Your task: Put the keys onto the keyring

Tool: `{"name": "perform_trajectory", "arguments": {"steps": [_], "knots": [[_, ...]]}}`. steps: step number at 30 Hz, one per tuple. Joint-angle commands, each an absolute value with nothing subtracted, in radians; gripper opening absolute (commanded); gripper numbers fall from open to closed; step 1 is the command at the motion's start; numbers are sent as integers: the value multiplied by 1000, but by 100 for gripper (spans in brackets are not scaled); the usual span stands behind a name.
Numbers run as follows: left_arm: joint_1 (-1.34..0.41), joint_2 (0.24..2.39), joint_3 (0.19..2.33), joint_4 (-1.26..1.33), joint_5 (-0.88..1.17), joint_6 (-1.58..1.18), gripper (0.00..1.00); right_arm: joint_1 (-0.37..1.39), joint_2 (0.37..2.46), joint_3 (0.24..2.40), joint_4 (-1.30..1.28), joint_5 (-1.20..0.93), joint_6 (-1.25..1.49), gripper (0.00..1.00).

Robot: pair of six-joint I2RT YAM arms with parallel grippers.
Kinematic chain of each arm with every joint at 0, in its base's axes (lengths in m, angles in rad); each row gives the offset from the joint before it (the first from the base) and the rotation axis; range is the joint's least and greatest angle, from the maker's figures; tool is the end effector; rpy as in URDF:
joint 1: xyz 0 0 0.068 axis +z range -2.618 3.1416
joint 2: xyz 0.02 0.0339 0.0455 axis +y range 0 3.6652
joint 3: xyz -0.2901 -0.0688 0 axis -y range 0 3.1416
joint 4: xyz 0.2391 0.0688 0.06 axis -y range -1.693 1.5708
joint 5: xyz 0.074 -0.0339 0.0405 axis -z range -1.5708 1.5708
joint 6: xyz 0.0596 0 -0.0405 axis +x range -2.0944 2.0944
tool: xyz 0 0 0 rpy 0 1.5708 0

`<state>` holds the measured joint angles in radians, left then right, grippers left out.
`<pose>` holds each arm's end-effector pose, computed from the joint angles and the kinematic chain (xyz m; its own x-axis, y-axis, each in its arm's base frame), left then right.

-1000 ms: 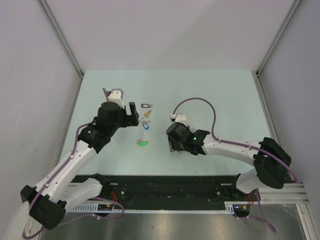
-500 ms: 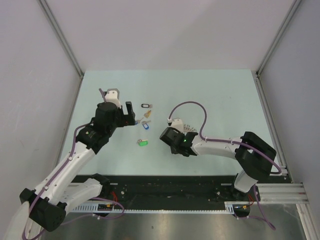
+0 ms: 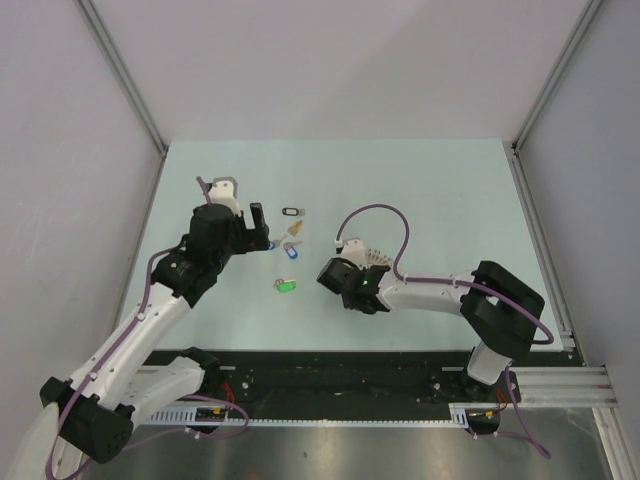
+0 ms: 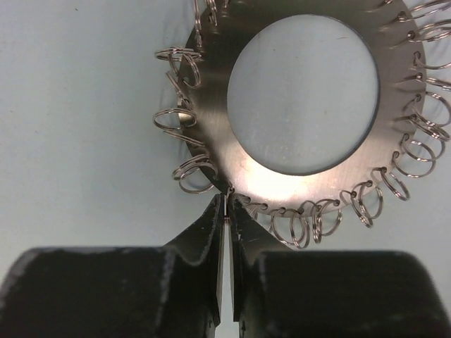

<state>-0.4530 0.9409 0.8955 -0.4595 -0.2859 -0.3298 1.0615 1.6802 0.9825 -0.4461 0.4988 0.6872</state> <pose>0.1921 -0.0748 0.3336 -0.4756 -0.1141 -0.8722 0.0464 0.9869 -0.1544 0.1837 0.2705 0.1792 -0.7682 -0.2330 -0.5964 -0.2365 0.9688 -0.0739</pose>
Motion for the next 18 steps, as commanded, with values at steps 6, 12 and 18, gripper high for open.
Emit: {"name": "perform_trajectory", "arguments": {"steps": [6, 12, 18], "knots": [[-431, 950, 897, -453, -244, -307, 100, 1065, 1646, 1012, -505, 592, 683, 0], [-428, 939, 884, -411, -169, -290, 100, 1065, 1542, 959, -399, 586, 552, 0], [-428, 914, 845, -316, 70, -242, 100, 1048, 1309, 858, -207, 592, 353, 0]]}}
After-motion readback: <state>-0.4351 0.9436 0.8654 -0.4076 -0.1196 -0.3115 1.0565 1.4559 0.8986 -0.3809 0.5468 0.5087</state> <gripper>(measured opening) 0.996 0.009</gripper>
